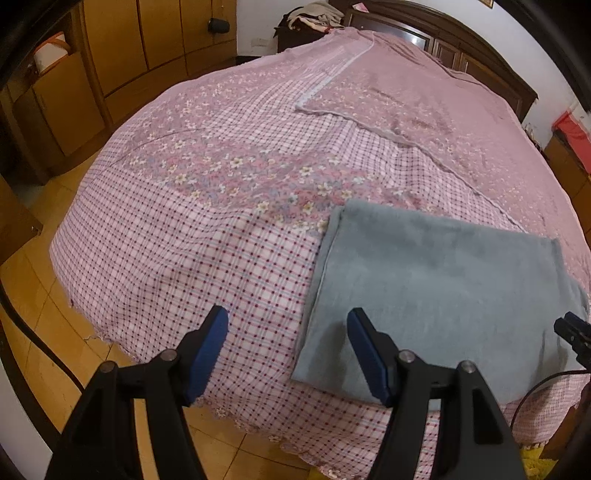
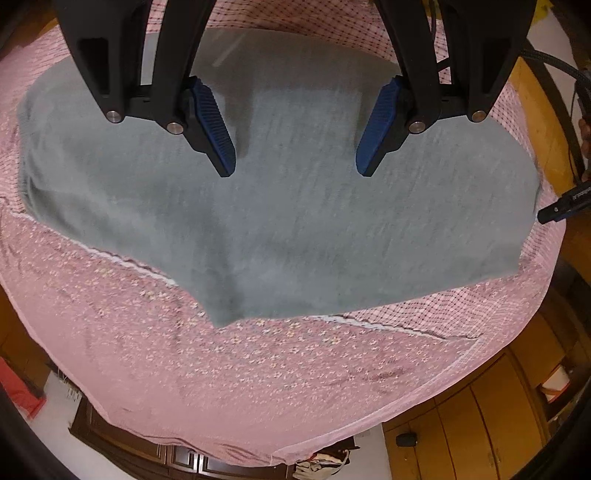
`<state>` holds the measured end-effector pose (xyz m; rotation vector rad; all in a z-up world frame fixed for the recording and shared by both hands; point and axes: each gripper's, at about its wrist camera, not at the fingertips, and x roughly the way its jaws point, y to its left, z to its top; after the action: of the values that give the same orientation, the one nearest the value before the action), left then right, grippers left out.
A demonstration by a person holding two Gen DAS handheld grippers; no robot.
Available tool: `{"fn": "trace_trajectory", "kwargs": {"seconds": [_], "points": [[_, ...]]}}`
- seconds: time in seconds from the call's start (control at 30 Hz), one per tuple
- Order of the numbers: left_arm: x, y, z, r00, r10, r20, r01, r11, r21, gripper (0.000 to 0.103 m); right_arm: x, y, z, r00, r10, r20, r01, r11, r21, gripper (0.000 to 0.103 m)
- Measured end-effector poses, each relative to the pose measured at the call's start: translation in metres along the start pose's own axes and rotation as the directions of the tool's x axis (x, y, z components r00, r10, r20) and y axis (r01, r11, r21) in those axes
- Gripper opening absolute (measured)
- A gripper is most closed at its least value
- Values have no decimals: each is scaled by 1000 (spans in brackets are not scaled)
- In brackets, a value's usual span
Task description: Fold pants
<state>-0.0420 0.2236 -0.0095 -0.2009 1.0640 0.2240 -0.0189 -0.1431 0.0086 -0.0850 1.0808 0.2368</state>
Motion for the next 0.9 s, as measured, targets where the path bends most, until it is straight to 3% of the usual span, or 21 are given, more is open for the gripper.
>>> {"fn": "trace_trajectory", "kwargs": {"seconds": [0.2,0.37,0.63,0.77,0.9], "points": [[1,-1,-1,1000,-7,-4,7,1000,2,70,4,2,-2,1000,16,-16,-16,1000,12,69],[-6,-13,8,998,-61,11,61,998,17,70,0,-5,2,1000,26,-7,-26,1000,8,69],[-9,-92,31,980,-195,38,186,967,173,70,3,-69,47,993,92,80,-94,995,15,69],[-2,-122,31,986,-155,56,137,960,242,70,19,-100,78,986,157,55,-158,987,16,69],[12,-118,30,993,-111,35,101,971,217,70,42,-111,96,969,246,-11,-246,969,-1,52]]}}
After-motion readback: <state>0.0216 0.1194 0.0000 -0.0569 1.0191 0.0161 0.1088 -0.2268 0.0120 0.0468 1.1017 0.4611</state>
